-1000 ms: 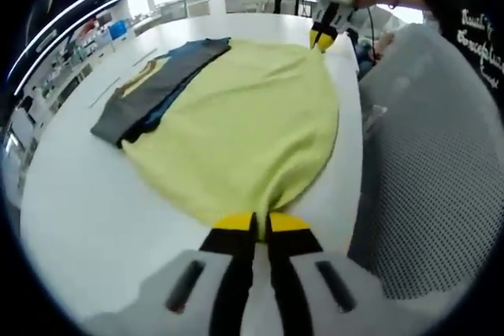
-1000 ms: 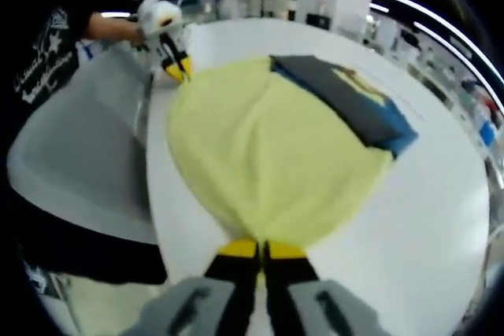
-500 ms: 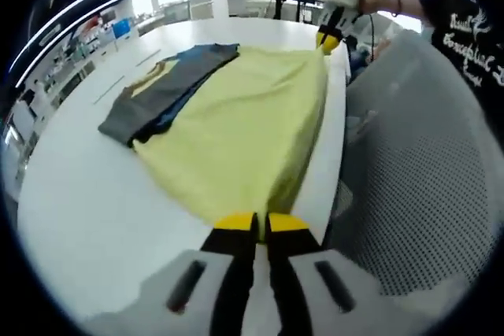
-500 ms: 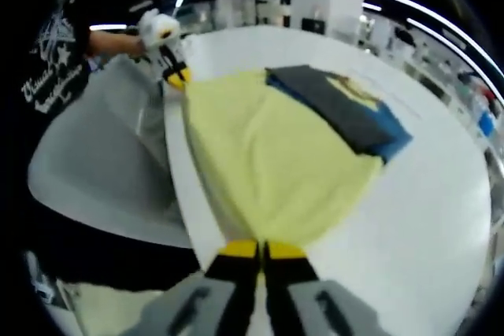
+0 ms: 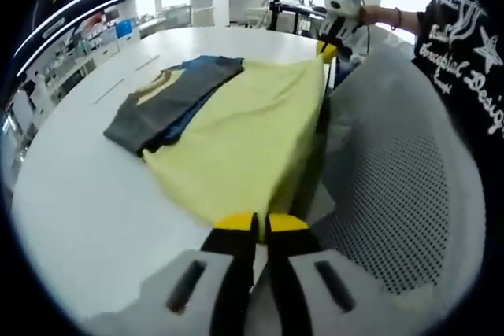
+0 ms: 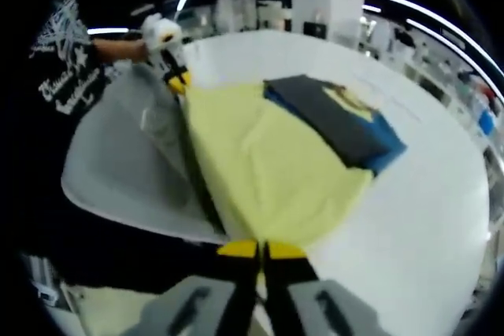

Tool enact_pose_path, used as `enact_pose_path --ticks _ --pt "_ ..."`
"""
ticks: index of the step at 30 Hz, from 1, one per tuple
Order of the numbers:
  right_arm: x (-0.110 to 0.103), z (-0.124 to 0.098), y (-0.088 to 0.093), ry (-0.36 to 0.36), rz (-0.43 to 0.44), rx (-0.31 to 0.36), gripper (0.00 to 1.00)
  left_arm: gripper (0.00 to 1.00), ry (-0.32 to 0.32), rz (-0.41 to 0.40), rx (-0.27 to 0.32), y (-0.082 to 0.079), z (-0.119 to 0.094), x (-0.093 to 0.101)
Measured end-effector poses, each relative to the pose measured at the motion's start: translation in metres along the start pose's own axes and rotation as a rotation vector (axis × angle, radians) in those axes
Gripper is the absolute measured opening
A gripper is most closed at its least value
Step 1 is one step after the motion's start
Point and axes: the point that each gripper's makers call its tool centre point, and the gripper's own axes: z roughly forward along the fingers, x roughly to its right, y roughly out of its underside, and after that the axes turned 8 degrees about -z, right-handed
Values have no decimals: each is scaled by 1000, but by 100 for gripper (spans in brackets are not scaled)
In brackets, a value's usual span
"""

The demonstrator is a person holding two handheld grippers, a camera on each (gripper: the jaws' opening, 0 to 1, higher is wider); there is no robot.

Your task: Fold the garment on the visible template until the final outline fits inside the template.

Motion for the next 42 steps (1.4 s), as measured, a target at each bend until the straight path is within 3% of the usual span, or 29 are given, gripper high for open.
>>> enact_pose_path --ticks 8,17,30,42 --pt "-17 -15 -5 -11 -7 4 0 1 44 -30 -9 7 -13 21" --pt "-17 -30 -21 9 -85 -14 0 1 51 -20 -5 -8 -27 23" --pt "27 -46 -57 118 -195 -2 0 1 3 -14 85 -51 -44 -17" --pt "71 -54 -87 183 -301 3 0 1 -44 63 91 -88 -51 -56"
